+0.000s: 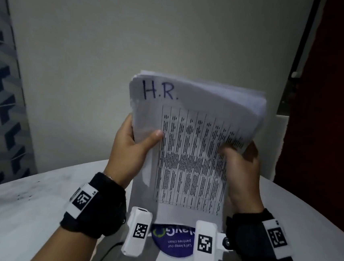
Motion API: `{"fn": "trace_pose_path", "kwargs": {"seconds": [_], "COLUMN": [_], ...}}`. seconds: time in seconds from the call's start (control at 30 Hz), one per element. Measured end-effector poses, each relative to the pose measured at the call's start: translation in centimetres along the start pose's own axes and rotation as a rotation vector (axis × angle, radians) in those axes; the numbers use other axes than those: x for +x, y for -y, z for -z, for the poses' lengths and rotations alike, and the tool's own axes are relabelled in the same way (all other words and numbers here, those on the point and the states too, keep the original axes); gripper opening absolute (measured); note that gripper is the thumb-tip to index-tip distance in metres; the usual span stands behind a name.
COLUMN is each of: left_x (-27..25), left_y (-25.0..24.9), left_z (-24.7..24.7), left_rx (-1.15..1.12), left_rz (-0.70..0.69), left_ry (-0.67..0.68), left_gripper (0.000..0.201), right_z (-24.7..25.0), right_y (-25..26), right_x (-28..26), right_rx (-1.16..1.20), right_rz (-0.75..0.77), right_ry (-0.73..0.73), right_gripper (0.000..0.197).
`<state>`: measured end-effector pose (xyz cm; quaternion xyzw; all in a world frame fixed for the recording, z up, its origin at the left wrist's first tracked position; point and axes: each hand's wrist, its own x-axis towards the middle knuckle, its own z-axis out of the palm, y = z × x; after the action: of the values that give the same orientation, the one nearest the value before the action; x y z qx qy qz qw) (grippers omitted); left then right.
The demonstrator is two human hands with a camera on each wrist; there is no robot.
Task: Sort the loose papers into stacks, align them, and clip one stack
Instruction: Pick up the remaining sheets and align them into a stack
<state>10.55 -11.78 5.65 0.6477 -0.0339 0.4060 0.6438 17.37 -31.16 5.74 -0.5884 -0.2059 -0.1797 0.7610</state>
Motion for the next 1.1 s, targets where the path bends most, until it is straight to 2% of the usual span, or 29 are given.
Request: {"fn": "trace_pose_path", "kwargs": {"seconds": [0.13,0.3,0.37,0.47,0.53,0.63,0.73,0.83,0.93,1.03,1.1], "left_x": [-0.5,-1.3,-1.3,-1.1,-0.9,-0.5,0.1,0.4,0.5,0.4,0.2], "left_y": [-0.6,-1.1,-1.4,-0.7,0.6,2.6,3.6,3.6,3.6,4.0,4.0], "left_z": [-1.5,-2.3,-2.3,-2.2,-1.9,-1.0,0.1,0.6,0.6,0.4,0.2], "left_rx": [0.159,0.333,0.36,0.345,0.319,0.185,0.073,0.034,0.002,0.036,0.097], "left_rz": [-0.204,-0.278,-0.294,-0.252,-0.147,0.112,0.274,0.284,0.275,0.263,0.206], "left_ry": [-0.125,-0.17,-0.188,-0.183,-0.138,-0.042,-0.054,-0.049,-0.016,0.052,0.058], "left_gripper": [0.045,0.051,0.05,0.049,0.048,0.043,0.043,0.039,0.042,0.043,0.045], "right_z": [-1.1,-2.2,-2.5,-2.6,-2.3,-1.6,-0.8,-0.4,0.2,0.8,0.9], "right_y": [0.7,0.5,0.4,-0.1,-1.2,-2.7,-3.5,-3.7,-3.4,-3.2,-3.0], "right_x": [-0.5,-1.7,-1.9,-2.1,-1.9,-1.2,-0.2,0.3,0.3,0.3,0.4], "right_rx": [-0.085,-0.205,-0.215,-0.204,-0.22,-0.16,-0.088,-0.023,0.01,-0.018,-0.045], "right_rz": [0.195,0.375,0.389,0.307,0.216,0.0,-0.178,-0.231,-0.209,-0.217,-0.164], "right_ry": [-0.045,-0.067,-0.051,-0.025,-0.008,0.02,0.031,0.016,0.005,0.065,0.132], "right_gripper": [0.021,0.02,0.026,0.048,0.043,0.035,0.025,0.022,0.024,0.031,0.035]}}
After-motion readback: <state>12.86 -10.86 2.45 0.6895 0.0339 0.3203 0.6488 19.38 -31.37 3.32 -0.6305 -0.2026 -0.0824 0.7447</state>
